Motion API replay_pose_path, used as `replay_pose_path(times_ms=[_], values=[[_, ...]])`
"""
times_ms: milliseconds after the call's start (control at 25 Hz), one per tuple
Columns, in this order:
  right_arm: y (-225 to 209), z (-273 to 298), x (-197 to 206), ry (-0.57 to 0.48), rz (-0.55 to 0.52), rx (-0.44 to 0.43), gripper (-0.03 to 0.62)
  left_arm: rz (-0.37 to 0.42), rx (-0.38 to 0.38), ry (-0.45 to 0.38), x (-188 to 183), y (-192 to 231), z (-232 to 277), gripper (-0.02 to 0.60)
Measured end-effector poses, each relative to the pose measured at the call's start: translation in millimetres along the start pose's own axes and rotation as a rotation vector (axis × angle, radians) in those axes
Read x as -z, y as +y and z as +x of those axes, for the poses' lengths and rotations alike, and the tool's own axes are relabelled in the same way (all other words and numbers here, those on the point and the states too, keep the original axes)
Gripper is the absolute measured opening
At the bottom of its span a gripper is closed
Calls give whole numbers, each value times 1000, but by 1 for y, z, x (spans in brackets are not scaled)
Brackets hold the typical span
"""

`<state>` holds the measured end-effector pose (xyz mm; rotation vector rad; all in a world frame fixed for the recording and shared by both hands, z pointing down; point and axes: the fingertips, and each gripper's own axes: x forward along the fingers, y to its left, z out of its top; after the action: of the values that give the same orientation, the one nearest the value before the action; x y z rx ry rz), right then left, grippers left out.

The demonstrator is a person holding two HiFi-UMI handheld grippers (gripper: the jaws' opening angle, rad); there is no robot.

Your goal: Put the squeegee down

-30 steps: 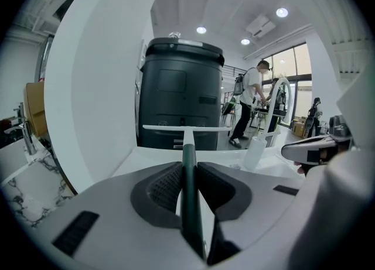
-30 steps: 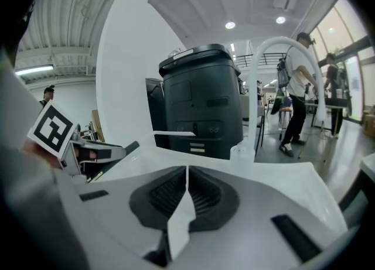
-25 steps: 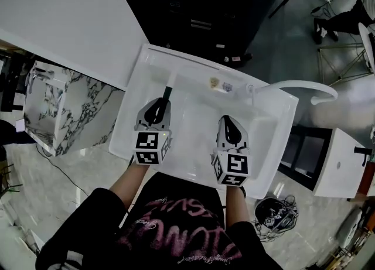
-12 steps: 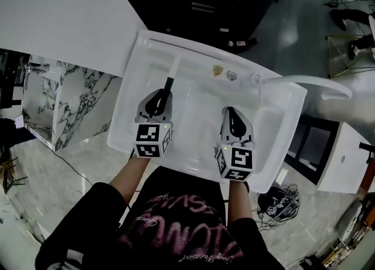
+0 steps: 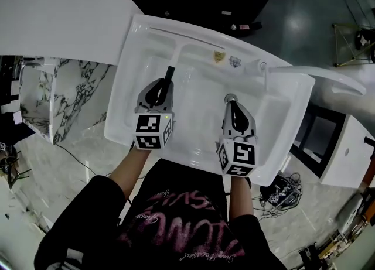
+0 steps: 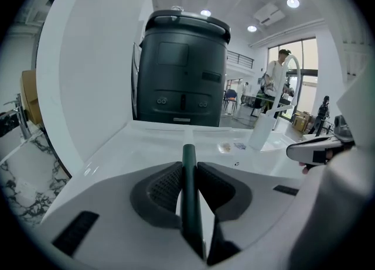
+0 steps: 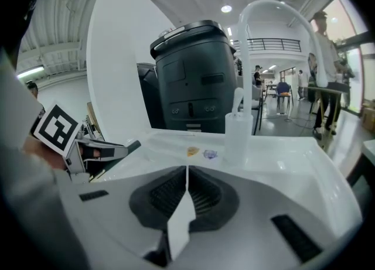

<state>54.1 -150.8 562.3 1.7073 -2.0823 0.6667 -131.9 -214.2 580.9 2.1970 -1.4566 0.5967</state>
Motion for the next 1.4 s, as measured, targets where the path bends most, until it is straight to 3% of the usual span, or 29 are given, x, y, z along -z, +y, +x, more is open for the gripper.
replay_pose_path(times_ms=[1400], values=[[-26, 3, 45, 86, 34, -7, 21, -14, -22, 104, 49, -9, 30, 84]])
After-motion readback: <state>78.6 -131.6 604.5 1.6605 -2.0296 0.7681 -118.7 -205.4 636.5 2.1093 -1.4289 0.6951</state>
